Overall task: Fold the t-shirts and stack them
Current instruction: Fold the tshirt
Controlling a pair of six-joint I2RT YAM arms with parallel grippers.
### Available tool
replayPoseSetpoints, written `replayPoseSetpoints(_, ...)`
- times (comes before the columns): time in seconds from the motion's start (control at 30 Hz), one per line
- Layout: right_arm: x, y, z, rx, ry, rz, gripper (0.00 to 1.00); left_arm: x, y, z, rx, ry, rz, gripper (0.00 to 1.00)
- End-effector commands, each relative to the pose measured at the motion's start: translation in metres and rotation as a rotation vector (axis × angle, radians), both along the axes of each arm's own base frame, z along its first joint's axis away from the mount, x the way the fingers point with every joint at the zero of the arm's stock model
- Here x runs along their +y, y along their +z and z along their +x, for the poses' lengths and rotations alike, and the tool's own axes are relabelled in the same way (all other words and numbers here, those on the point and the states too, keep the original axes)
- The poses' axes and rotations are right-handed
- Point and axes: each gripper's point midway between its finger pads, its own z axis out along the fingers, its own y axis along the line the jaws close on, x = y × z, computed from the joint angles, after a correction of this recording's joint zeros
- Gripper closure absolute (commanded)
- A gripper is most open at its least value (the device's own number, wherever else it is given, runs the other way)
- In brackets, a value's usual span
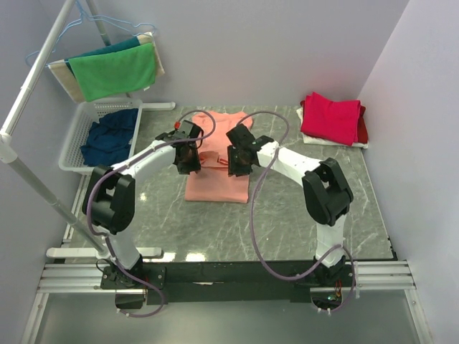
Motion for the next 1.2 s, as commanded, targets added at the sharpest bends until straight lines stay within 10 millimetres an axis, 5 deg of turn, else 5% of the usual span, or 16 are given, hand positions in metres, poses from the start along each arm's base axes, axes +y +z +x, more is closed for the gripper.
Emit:
replayPoseSetpoints(0.0,0.017,-0.014,0.021,0.03,0.002,0.017,0.61,-0.017,-0.006,0.0,0.014,-0.062,-0.046,0.64)
replayPoseSetpoints(0.2,0.036,-0.033,0.048,0.054,0.01,0.003,0.62,-0.016,-0.013,-0.009,0.052,-0.063,-0.03,0.63)
replayPoseSetpoints(0.37,0.041,-0.028,0.075,0.018,-0.026,0.015,0.63,-0.01,-0.023,-0.03,0.09,-0.057,-0.007,0.62)
replayPoseSetpoints(0.67,0.023,-0.005,0.129,-0.076,-0.147,0.052,0.63,0.013,-0.05,-0.078,0.181,0.009,0.062,0.61)
replayPoseSetpoints(0.87,-0.006,0.024,0.149,-0.139,-0.218,0.048,0.63,0.023,-0.034,-0.078,0.144,0.045,0.088,0.57)
replayPoseSetpoints(1.0,-0.031,0.045,0.128,-0.138,-0.202,0.019,0.61,0.023,-0.009,-0.071,0.074,0.066,0.069,0.51)
replayPoseSetpoints(1.03,-0.041,0.029,0.11,-0.096,-0.188,-0.019,0.58,0.021,0.003,-0.069,0.041,0.064,0.038,0.5)
replayPoseSetpoints(1.1,-0.047,0.05,0.092,-0.121,-0.167,0.012,0.52,0.012,0.012,-0.068,0.018,0.048,-0.02,0.45)
replayPoseSetpoints(1.13,-0.056,0.028,0.068,-0.066,-0.156,-0.011,0.48,0.008,0.018,-0.068,0.003,0.037,-0.055,0.44)
replayPoseSetpoints(1.17,-0.057,0.045,0.057,-0.084,-0.149,0.032,0.46,0.005,0.014,-0.072,0.014,0.024,-0.07,0.43)
